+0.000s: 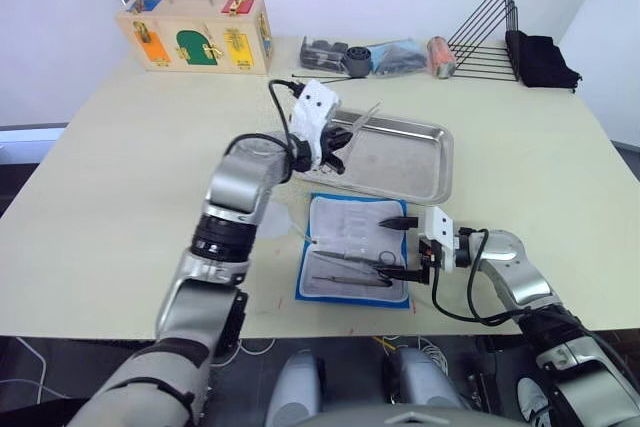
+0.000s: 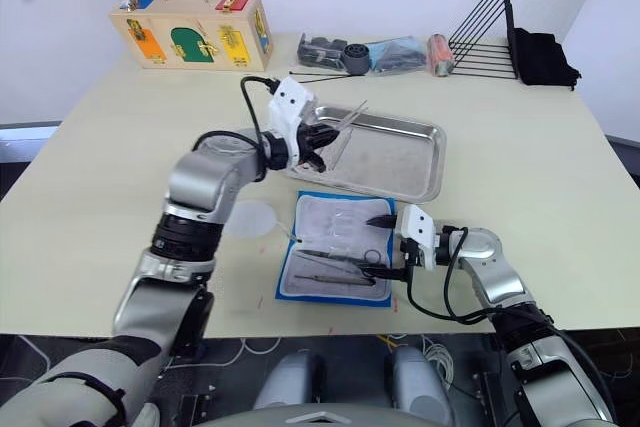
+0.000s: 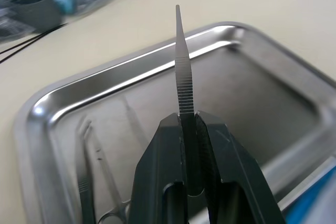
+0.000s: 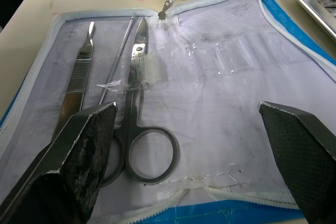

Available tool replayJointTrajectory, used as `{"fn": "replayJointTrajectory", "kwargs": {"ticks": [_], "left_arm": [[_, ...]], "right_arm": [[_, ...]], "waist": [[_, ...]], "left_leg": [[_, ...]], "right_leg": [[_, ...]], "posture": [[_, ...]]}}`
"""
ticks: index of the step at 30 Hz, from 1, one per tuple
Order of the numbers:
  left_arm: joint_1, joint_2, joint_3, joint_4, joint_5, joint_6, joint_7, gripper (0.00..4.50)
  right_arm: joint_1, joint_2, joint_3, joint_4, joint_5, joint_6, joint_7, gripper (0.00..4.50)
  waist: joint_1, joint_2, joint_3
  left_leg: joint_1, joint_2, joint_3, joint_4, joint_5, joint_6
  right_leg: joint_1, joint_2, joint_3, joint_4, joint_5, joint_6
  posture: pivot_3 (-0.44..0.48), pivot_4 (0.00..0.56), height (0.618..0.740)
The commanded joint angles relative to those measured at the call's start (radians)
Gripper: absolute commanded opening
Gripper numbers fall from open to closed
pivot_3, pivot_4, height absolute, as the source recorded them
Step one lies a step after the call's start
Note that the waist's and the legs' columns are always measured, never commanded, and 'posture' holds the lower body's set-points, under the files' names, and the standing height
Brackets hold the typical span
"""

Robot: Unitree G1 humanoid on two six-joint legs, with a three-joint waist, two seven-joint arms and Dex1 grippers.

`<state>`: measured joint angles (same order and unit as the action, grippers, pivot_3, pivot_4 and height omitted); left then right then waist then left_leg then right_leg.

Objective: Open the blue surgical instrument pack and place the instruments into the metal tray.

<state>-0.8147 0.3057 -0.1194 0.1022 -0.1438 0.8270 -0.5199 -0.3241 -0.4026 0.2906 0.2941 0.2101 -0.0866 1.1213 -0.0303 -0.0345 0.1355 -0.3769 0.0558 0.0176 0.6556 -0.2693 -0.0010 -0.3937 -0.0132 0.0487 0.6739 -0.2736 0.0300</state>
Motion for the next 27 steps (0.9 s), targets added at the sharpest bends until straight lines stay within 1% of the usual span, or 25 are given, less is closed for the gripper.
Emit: {"fn": "replayJointTrajectory", "kwargs": {"ticks": [1, 3, 7, 12, 18, 27], "left_arm": [[-0.023, -0.065, 0.01, 0.017, 0.047, 0.008, 0.134, 0.03], [-0.038, -0.131, 0.034, 0.065, 0.054, 0.024, 0.22, 0.03], [-0.085, -0.228, 0.074, 0.205, 0.085, -0.043, 0.371, 0.03], [-0.096, -0.3, 0.117, 0.291, 0.075, -0.06, 0.453, 0.03], [-0.084, -0.338, 0.156, 0.343, 0.068, -0.061, 0.506, 0.03], [-0.067, -0.355, 0.159, 0.375, 0.067, -0.06, 0.516, 0.03]], "right_arm": [[0.06, -0.014, 0.063, 0.102, -0.094, 0.065, -0.018, 4.5], [0.06, -0.012, 0.062, 0.103, -0.093, 0.064, -0.02, 4.5], [0.062, -0.011, 0.063, 0.102, -0.092, 0.063, -0.021, 4.5], [0.057, -0.014, 0.06, 0.105, -0.092, 0.062, -0.019, 4.5], [0.064, -0.017, 0.06, 0.097, -0.093, 0.062, -0.021, 4.5], [0.071, -0.016, 0.059, 0.09, -0.093, 0.063, -0.027, 4.5]], "waist": [[-0.001, 0.0, 0.0], [-0.002, 0.0, 0.0], [-0.002, 0.0, 0.0], [-0.005, 0.0, 0.0], [-0.005, 0.0, 0.0], [-0.006, 0.0, 0.0]], "left_leg": [[0.0, 0.0, 0.0, 0.0, 0.0, 0.0], [0.0, 0.0, 0.0, 0.0, 0.0, 0.0], [0.0, -0.001, 0.0, 0.0, 0.0, 0.0], [0.0, -0.001, -0.001, 0.0, 0.0, 0.0], [0.0, -0.001, -0.001, 0.0, 0.0, 0.0], [0.0, -0.001, -0.001, 0.0, 0.0, -0.001]], "right_leg": [[0.0, 0.0, 0.0, 0.0, 0.0, 0.0], [0.0, 0.0, 0.0, 0.0, 0.0, 0.0], [0.0, 0.0, -0.001, 0.0, 0.0, 0.0], [0.0, 0.0, -0.001, 0.0, 0.0, 0.0], [0.0, -0.001, -0.001, 0.0, 0.0, 0.0], [0.0, -0.001, -0.001, 0.0, 0.0, 0.0]], "posture": [[0.0, 0.15, 0.74], [0.0, 0.15, 0.74], [0.0, 0.15, 0.74], [0.0, 0.15, 0.74], [0.0, 0.15, 0.74], [0.0, 0.15, 0.74]]}}
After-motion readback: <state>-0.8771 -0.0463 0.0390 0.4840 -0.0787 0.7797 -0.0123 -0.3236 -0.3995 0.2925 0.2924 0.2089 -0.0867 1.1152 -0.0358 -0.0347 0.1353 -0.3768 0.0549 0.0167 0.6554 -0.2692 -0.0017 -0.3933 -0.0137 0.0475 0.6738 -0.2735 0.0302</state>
